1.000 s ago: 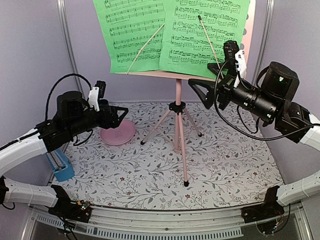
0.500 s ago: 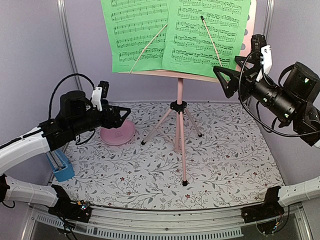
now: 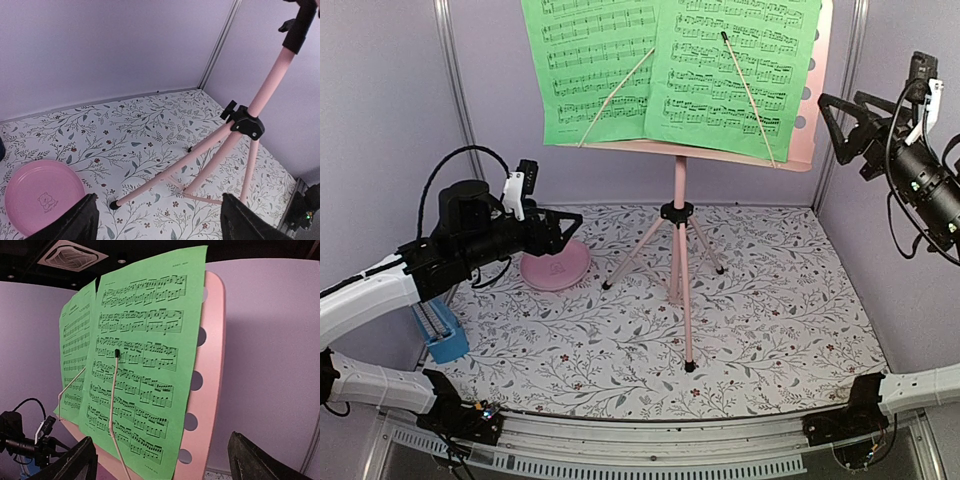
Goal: Set up the instrument practice props
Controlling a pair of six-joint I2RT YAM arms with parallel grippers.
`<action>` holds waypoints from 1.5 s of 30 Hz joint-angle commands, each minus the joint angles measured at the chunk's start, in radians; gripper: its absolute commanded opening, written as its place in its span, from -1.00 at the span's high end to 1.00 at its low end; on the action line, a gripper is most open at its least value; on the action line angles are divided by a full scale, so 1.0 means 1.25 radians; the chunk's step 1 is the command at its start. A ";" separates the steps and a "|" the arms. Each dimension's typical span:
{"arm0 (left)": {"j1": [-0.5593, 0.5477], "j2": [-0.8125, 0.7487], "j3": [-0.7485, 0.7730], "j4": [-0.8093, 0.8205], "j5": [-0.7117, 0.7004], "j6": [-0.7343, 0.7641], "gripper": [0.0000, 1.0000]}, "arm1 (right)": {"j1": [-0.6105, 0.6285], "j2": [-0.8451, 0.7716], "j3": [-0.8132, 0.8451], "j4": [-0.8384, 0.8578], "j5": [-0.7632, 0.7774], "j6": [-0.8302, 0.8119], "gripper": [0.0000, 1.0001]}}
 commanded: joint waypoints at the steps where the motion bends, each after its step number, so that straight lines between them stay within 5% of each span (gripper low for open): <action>1: 0.011 0.000 0.015 0.028 0.012 0.010 -0.68 | 0.005 -0.017 0.007 0.066 0.153 0.022 -0.91; 6: 0.011 0.004 0.014 0.032 0.014 0.011 -0.68 | 0.006 0.032 0.015 0.144 0.222 -0.034 -0.98; 29: 0.011 0.003 0.011 0.048 0.022 0.020 -0.67 | -0.091 0.246 0.151 0.197 0.181 -0.076 -0.99; 36: 0.013 0.004 0.019 0.045 0.018 0.029 -0.68 | -0.114 0.248 0.147 0.184 0.144 -0.067 -0.58; 45: 0.017 -0.003 0.020 0.040 0.016 0.033 -0.68 | -0.131 0.245 0.147 0.167 0.122 -0.067 -0.31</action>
